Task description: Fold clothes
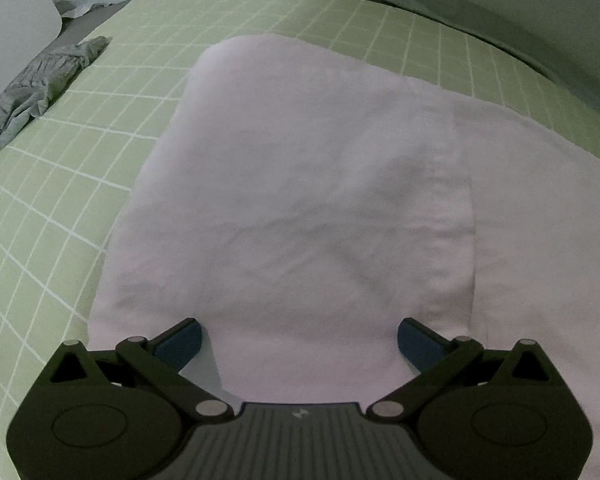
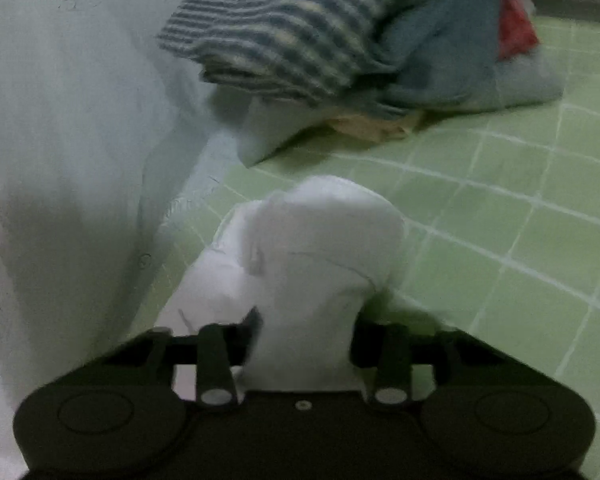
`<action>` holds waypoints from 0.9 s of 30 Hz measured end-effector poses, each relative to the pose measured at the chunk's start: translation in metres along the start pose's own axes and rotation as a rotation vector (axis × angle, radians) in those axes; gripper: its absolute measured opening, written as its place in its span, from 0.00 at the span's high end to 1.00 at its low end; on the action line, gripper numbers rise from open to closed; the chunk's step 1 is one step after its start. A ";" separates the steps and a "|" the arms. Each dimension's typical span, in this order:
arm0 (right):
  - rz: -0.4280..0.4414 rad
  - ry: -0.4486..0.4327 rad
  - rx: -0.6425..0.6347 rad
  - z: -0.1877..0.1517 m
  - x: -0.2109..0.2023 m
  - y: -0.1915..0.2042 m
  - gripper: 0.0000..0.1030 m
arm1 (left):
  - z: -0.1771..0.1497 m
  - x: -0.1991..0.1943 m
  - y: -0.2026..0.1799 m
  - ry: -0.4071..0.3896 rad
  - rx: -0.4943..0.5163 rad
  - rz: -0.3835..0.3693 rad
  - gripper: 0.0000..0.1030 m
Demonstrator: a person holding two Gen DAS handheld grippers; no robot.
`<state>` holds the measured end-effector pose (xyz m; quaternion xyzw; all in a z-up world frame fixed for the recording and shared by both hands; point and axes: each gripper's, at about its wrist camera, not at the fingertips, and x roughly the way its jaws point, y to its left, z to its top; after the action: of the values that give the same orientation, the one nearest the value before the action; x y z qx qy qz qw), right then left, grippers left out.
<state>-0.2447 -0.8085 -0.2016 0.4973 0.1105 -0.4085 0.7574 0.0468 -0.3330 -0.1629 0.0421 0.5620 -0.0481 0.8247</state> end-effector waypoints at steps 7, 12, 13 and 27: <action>0.033 -0.061 -0.446 -0.003 -0.022 0.078 0.74 | 0.001 -0.002 0.000 0.008 -0.004 -0.001 0.00; 0.176 -0.078 -0.703 -0.030 -0.043 0.145 0.76 | -0.002 -0.002 0.002 -0.015 -0.005 -0.003 0.00; 0.212 -0.069 -0.736 -0.039 -0.046 0.156 0.76 | -0.003 -0.002 0.002 -0.019 -0.005 -0.003 0.00; 0.360 0.373 -1.056 -0.203 -0.005 0.182 0.80 | -0.011 -0.004 0.007 -0.068 0.010 -0.016 0.00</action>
<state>-0.0673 -0.6036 -0.1757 0.1271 0.3444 -0.0686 0.9276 0.0357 -0.3250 -0.1629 0.0400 0.5337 -0.0587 0.8427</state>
